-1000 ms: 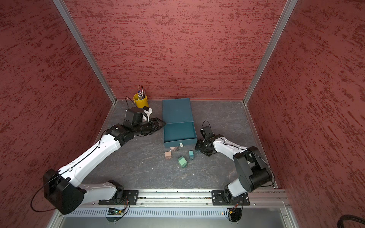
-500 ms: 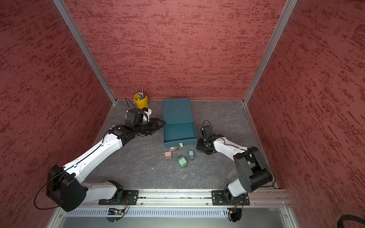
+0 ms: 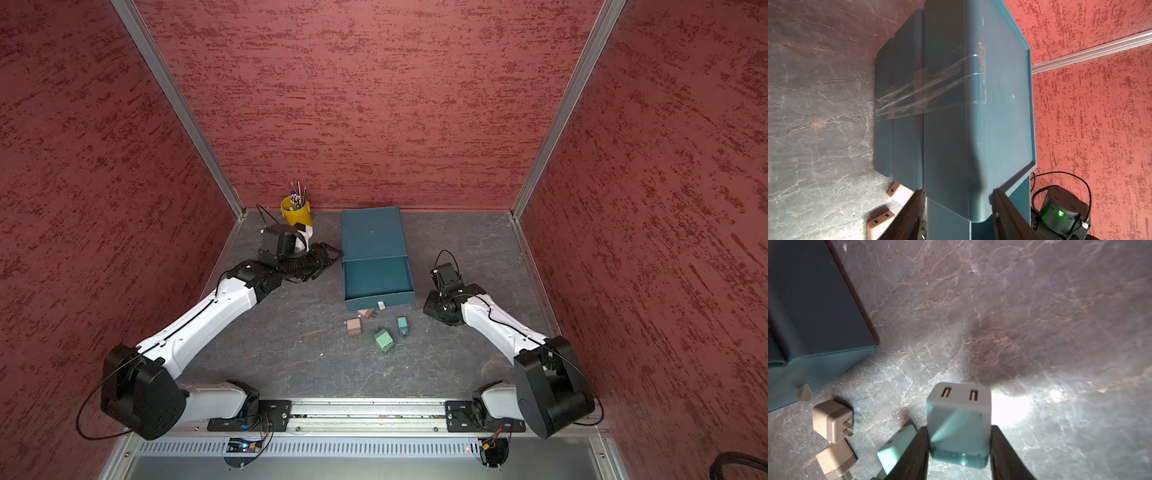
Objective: Place the plugs into the drawer by color
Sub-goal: Pick up the plug from the center of the board, then place the plug in the drawer.
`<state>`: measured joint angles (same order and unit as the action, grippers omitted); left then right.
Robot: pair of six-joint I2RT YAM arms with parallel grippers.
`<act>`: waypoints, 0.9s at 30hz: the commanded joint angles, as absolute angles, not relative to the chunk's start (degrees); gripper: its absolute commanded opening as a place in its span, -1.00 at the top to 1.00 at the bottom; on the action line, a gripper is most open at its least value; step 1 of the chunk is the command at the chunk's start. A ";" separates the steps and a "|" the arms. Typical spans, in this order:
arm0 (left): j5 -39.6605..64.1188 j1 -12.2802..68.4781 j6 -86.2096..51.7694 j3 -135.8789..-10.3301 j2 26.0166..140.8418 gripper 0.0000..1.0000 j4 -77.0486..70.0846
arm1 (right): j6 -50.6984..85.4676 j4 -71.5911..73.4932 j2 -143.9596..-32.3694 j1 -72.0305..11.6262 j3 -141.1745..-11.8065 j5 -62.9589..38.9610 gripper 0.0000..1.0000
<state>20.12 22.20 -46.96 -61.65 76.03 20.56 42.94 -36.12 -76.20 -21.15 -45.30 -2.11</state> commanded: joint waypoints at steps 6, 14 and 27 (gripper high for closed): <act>23.18 24.10 -46.14 -60.18 69.82 -0.12 21.12 | 40.00 -46.71 -64.95 -20.74 -51.98 4.54 0.84; 17.16 31.72 -39.09 -65.46 70.71 -0.09 31.74 | 35.55 -57.16 -59.50 -23.73 -68.19 7.74 0.97; 6.60 32.96 -36.15 -69.76 72.83 0.01 40.71 | 35.54 -54.49 -73.18 -41.57 -83.14 -2.46 1.00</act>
<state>9.13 32.53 -38.02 -68.25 72.44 38.81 35.55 -55.75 -71.57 -39.68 -82.13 0.86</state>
